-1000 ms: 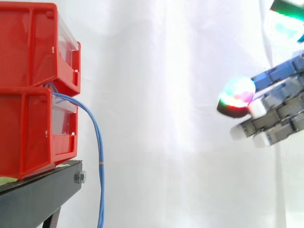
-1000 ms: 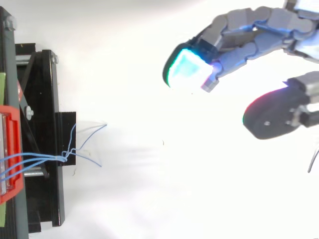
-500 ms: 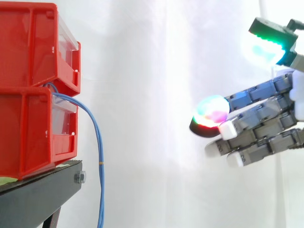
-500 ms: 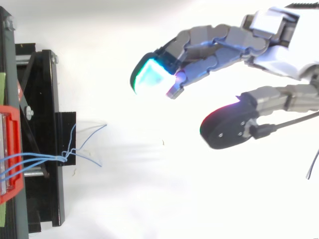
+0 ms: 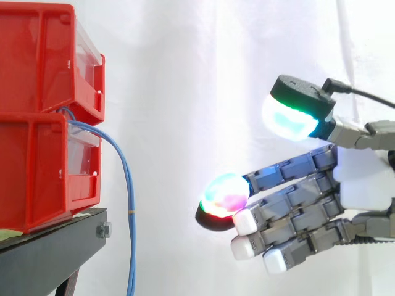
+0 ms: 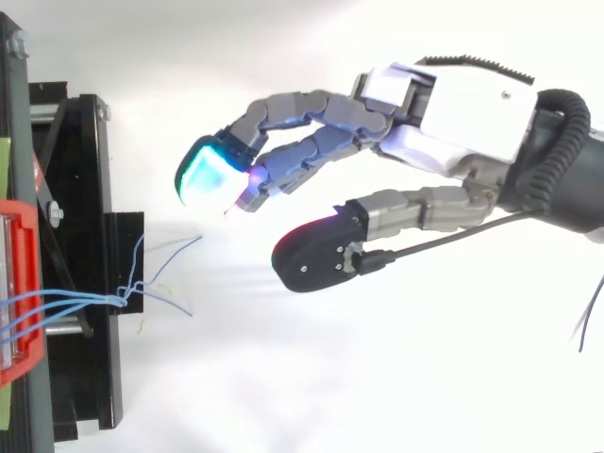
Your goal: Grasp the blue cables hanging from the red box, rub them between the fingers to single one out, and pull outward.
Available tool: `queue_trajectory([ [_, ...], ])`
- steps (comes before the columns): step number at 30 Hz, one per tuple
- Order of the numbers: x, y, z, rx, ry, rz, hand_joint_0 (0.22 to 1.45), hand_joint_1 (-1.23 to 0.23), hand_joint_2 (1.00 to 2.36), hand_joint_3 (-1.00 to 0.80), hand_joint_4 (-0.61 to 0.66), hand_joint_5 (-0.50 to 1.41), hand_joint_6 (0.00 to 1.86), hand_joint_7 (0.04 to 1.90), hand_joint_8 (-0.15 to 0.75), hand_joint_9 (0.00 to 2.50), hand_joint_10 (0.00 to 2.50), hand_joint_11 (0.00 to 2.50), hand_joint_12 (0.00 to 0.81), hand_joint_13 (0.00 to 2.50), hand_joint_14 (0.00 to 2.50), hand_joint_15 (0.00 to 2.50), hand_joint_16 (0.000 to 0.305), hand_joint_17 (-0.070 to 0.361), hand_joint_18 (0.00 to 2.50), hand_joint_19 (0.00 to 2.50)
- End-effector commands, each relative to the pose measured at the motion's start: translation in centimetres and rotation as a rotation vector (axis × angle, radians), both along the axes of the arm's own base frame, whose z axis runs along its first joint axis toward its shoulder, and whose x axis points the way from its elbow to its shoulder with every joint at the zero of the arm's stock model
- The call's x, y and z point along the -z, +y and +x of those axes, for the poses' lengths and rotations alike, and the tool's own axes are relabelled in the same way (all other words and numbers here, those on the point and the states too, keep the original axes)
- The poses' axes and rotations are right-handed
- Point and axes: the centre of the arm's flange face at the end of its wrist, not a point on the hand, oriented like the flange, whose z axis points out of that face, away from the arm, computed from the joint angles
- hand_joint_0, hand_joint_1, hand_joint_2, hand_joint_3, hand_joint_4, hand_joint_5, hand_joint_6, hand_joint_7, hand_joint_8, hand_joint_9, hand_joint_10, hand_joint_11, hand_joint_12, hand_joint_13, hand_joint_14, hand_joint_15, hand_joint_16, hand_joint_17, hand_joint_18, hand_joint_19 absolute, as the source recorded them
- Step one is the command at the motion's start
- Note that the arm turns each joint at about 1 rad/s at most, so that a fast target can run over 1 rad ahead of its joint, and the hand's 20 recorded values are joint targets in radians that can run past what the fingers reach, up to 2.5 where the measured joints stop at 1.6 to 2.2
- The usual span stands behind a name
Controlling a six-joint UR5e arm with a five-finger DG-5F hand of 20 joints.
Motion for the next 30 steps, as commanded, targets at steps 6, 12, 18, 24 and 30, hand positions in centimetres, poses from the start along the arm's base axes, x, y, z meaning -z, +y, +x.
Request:
queue_trajectory([
  [6, 2.4, 0.1, 1.7, 0.000, -0.021, 0.022, 0.44, -0.62, 1.00, -0.50, 0.30, -0.17, 0.50, 0.86, 0.358, 0.59, 0.01, 0.47, 0.480, 0.42, 0.01, 0.28, 0.075, 0.169, 0.50, 0.33],
  [12, 2.8, 0.4, 2.8, -0.002, -0.046, 0.029, 0.47, -0.71, 1.00, -0.50, 0.28, -0.15, 0.50, 0.89, 0.321, 0.49, 0.01, 0.40, 0.452, 0.23, 0.01, 0.18, 0.073, 0.164, 0.28, 0.19],
  [18, 3.8, 0.5, 3.3, -0.003, -0.058, 0.026, 0.49, -0.75, 1.00, -0.50, 0.25, -0.14, 0.50, 0.92, 0.292, 0.40, 0.01, 0.39, 0.426, 0.13, 0.01, 0.17, 0.070, 0.158, 0.16, 0.18],
  [24, 4.9, 0.8, 5.1, -0.015, -0.116, 0.044, 0.51, -0.80, 1.00, -0.50, 0.25, -0.14, 0.50, 0.94, 0.283, 0.39, 0.01, 0.40, 0.416, 0.12, 0.01, 0.16, 0.069, 0.155, 0.16, 0.18],
  [30, 6.4, 1.2, 6.3, -0.023, -0.118, 0.029, 0.52, -0.79, 1.00, -0.50, 0.25, -0.13, 0.50, 0.96, 0.279, 0.40, 0.01, 0.38, 0.417, 0.13, 0.00, 0.15, 0.068, 0.154, 0.17, 0.19],
])
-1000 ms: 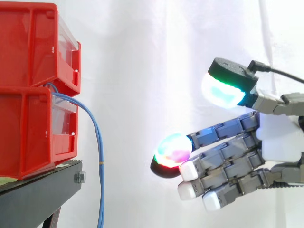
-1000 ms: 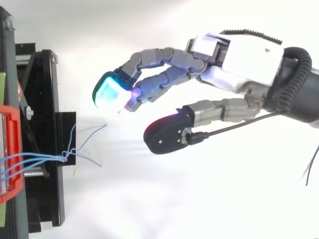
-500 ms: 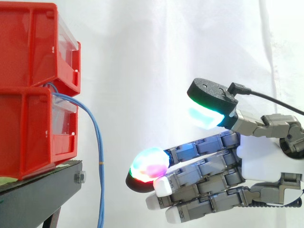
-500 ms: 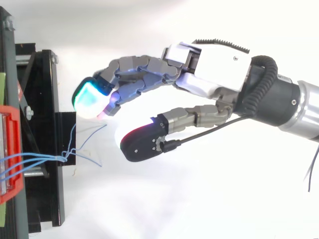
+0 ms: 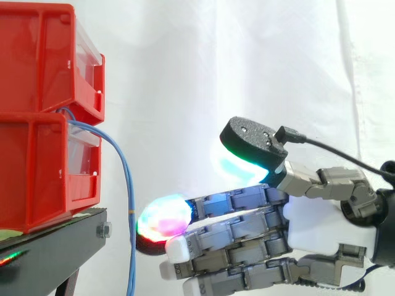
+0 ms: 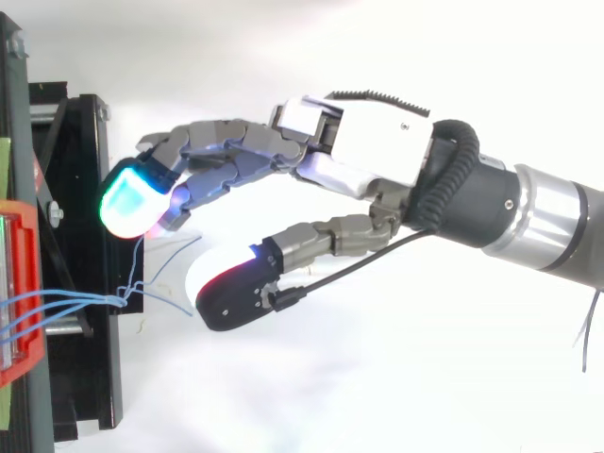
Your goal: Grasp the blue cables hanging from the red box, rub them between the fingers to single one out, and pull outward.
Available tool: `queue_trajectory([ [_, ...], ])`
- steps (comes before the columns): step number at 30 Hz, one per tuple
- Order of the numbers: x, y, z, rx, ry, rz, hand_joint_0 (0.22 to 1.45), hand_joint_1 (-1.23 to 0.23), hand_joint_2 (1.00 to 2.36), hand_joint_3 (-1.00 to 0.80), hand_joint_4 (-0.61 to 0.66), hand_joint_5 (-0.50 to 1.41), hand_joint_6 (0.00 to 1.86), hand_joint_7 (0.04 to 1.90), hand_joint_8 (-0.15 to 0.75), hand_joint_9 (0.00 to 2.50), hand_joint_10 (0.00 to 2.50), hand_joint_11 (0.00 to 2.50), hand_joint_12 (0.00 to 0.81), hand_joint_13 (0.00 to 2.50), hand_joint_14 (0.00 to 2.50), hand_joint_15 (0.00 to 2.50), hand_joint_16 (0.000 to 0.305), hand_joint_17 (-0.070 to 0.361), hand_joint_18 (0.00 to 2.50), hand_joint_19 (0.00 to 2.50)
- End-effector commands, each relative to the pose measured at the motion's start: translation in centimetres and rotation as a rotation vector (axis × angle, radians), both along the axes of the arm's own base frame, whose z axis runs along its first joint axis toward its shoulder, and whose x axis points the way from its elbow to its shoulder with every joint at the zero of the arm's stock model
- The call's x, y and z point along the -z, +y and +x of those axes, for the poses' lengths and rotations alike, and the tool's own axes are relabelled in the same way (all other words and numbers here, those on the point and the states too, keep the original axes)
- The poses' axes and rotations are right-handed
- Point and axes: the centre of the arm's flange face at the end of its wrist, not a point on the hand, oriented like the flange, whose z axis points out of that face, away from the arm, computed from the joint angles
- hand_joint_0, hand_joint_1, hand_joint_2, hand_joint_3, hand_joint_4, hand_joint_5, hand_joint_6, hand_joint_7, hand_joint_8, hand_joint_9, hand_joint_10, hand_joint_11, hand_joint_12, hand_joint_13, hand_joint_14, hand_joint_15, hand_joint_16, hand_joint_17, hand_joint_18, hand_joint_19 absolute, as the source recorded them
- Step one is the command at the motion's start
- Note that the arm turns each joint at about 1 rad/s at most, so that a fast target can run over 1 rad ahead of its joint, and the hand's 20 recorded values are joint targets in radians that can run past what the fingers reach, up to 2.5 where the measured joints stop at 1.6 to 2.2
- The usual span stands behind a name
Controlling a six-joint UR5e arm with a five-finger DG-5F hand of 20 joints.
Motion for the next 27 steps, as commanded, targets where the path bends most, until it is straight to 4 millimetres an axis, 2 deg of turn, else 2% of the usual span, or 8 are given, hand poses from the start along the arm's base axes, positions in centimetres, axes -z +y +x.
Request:
queue_trajectory([
  [1, 1.6, 0.2, 1.5, -0.008, -0.006, 0.005, 0.52, -0.79, 1.00, -0.49, 0.25, -0.13, 0.50, 0.96, 0.283, 0.41, 0.01, 0.39, 0.417, 0.13, 0.00, 0.16, 0.068, 0.154, 0.17, 0.19],
  [3, 1.8, 0.4, 2.4, -0.022, -0.017, 0.014, 0.52, -0.78, 1.00, -0.48, 0.25, -0.13, 0.50, 0.97, 0.282, 0.41, 0.01, 0.40, 0.418, 0.15, 0.00, 0.16, 0.068, 0.153, 0.18, 0.19],
  [10, 1.8, 1.2, 2.5, -0.038, -0.017, 0.000, 0.55, -0.78, 1.01, -0.38, 0.26, -0.12, 0.50, 1.00, 0.287, 0.46, 0.01, 0.37, 0.419, 0.19, 0.00, 0.14, 0.067, 0.150, 0.25, 0.18],
  [18, 4.1, 2.5, 2.8, -0.053, -0.014, 0.000, 0.56, -0.77, 1.01, -0.35, 0.27, -0.11, 0.50, 1.13, 0.303, 0.48, 0.01, 0.41, 0.428, 0.24, 0.00, 0.16, 0.067, 0.150, 0.31, 0.21],
  [27, 3.8, 3.2, 3.1, -0.063, -0.043, 0.001, 0.56, -0.77, 1.01, -0.35, 0.27, -0.11, 0.50, 1.15, 0.311, 0.51, 0.01, 0.42, 0.432, 0.27, 0.01, 0.17, 0.066, 0.148, 0.35, 0.24],
])
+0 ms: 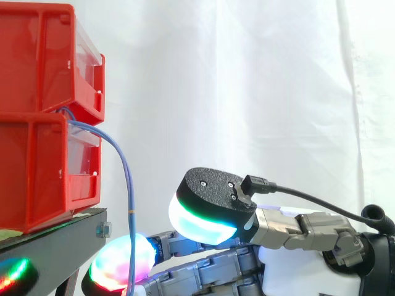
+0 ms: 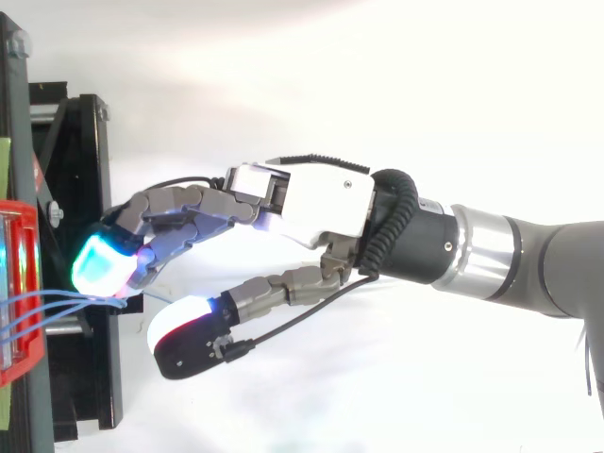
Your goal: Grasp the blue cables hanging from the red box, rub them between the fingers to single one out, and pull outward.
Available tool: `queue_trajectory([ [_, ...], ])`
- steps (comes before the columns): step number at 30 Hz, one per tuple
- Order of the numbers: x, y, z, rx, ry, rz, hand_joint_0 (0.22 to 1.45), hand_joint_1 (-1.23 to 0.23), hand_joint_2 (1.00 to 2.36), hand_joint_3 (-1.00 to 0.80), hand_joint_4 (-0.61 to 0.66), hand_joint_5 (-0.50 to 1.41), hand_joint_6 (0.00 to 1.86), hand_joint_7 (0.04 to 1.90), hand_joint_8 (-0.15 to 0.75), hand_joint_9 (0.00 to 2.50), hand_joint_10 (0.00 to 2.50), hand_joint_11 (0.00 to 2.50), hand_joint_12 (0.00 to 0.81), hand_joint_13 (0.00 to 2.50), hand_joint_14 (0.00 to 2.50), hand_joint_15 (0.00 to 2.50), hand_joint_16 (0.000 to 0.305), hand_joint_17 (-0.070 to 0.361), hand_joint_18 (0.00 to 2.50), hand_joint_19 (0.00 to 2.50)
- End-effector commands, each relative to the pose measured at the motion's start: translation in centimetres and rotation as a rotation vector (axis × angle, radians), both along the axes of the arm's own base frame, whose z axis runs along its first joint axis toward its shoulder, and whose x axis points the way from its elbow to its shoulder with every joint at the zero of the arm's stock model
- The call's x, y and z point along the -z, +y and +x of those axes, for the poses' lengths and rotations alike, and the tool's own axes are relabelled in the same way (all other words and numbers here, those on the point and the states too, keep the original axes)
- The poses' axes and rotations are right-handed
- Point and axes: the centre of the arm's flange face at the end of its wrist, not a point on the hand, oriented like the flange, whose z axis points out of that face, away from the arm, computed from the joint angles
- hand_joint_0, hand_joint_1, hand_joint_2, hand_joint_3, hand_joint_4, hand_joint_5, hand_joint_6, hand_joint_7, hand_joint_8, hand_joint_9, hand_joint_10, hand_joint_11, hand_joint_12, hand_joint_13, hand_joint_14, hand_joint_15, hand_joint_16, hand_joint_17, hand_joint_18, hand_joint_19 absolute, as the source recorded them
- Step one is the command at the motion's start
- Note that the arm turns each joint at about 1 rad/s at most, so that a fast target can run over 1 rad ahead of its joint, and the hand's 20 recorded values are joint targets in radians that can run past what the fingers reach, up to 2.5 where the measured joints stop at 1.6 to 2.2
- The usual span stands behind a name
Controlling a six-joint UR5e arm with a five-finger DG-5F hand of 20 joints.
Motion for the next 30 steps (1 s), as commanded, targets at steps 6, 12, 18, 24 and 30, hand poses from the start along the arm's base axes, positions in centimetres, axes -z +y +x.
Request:
queue_trajectory([
  [6, -0.2, 1.4, 0.2, -0.012, -0.011, -0.014, 0.56, -0.77, 1.01, -0.36, 0.27, -0.10, 0.50, 1.17, 0.314, 0.53, 0.01, 0.42, 0.433, 0.29, 0.01, 0.18, 0.065, 0.147, 0.37, 0.24],
  [12, -0.3, 2.5, 0.3, -0.024, -0.018, -0.013, 0.57, -0.76, 1.01, -0.30, 0.23, -0.09, 0.50, 1.28, 0.319, 0.55, 0.01, 0.43, 0.435, 0.31, 0.01, 0.18, 0.065, 0.146, 0.40, 0.25],
  [18, -1.1, 2.9, 0.7, -0.030, -0.031, -0.009, 0.58, -0.76, 1.01, -0.27, 0.22, -0.09, 0.50, 1.33, 0.322, 0.56, 0.01, 0.45, 0.437, 0.32, 0.01, 0.19, 0.065, 0.146, 0.40, 0.26],
  [24, -1.7, 3.0, 1.0, -0.033, -0.031, -0.008, 0.57, -0.75, 1.01, -0.33, 0.23, -0.09, 0.54, 1.28, 0.330, 0.58, 0.01, 0.46, 0.442, 0.34, 0.01, 0.20, 0.065, 0.146, 0.44, 0.28],
  [30, -1.7, 3.0, 1.0, -0.036, -0.031, 0.006, 0.56, -0.75, 1.01, -0.37, 0.23, -0.10, 0.62, 1.19, 0.348, 0.64, 0.01, 0.50, 0.449, 0.40, 0.01, 0.22, 0.064, 0.145, 0.50, 0.31],
])
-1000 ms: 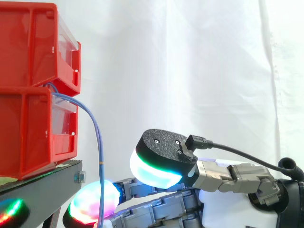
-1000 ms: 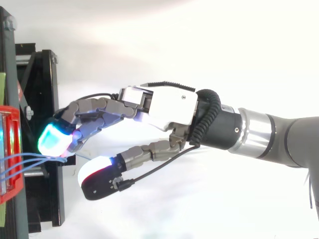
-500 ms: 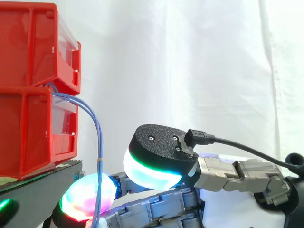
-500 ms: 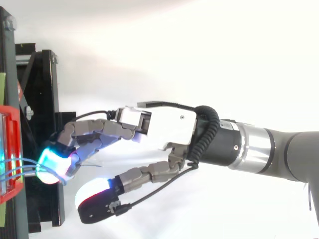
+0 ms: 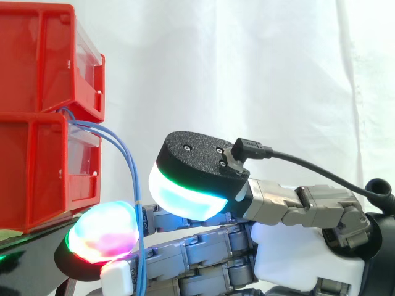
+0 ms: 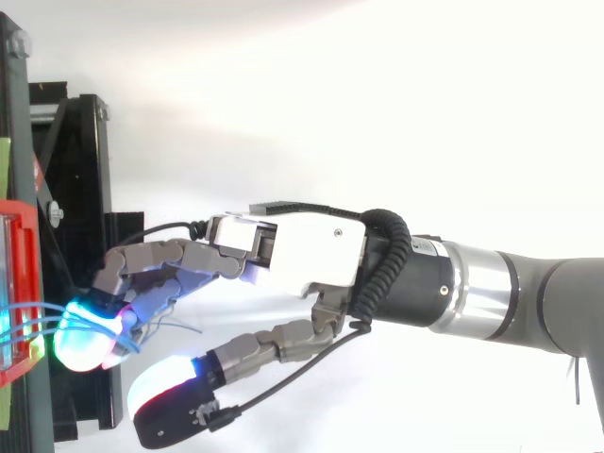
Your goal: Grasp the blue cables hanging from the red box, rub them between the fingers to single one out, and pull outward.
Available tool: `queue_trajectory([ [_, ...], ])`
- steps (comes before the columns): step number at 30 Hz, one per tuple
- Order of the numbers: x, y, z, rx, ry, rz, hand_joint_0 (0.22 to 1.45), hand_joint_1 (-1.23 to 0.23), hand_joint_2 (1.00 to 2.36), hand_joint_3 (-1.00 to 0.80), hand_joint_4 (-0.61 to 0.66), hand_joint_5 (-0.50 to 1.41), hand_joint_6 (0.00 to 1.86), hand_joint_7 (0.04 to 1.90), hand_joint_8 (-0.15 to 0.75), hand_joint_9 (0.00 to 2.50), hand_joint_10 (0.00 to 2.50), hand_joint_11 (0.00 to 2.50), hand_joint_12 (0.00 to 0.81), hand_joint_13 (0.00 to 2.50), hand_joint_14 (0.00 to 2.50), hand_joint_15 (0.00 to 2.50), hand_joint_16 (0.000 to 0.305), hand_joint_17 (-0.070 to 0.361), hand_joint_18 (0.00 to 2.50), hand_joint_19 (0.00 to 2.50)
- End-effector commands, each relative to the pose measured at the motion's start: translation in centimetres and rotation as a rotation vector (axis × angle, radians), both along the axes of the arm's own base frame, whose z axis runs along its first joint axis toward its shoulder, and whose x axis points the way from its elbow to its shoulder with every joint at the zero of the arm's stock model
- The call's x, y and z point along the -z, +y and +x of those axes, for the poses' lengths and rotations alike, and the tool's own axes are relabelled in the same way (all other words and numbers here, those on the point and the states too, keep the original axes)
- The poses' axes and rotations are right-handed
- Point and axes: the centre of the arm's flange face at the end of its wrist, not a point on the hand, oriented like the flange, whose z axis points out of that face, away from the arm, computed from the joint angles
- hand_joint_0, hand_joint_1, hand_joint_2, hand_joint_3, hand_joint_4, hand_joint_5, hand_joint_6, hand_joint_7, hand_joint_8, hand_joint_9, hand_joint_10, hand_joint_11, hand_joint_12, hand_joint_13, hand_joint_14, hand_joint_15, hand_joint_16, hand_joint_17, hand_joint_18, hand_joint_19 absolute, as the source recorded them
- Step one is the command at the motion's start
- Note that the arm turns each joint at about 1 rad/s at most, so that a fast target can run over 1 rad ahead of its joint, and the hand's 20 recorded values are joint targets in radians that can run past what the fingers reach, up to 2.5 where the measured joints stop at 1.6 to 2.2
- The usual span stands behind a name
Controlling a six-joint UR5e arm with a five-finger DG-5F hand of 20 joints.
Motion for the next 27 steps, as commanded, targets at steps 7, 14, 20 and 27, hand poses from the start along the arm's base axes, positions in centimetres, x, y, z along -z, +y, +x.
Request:
queue_trajectory([
  [7, 0.0, -0.1, -0.1, -0.005, 0.005, 0.026, 0.57, -0.71, 1.01, -0.37, 0.23, -0.10, 0.66, 1.13, 0.350, 0.71, 0.01, 0.51, 0.451, 0.48, 0.01, 0.25, 0.064, 0.143, 0.57, 0.36],
  [14, 0.1, -0.3, -0.2, -0.015, 0.016, 0.040, 0.58, -0.68, 1.01, -0.29, 0.20, -0.10, 0.68, 1.16, 0.354, 0.76, 0.01, 0.57, 0.450, 0.55, 0.01, 0.30, 0.063, 0.141, 0.64, 0.39],
  [20, 0.1, -0.3, -0.2, -0.027, 0.016, 0.047, 0.57, -0.67, 1.01, -0.23, 0.23, -0.15, 0.81, 1.00, 0.373, 0.77, 0.02, 0.63, 0.470, 0.57, 0.01, 0.31, 0.067, 0.150, 0.68, 0.38],
  [27, -0.8, -0.4, -0.6, -0.041, 0.050, 0.041, 0.57, -0.72, 1.01, -0.31, 0.25, -0.17, 0.85, 0.95, 0.359, 0.75, 0.02, 0.65, 0.456, 0.56, 0.01, 0.32, 0.064, 0.143, 0.67, 0.40],
])
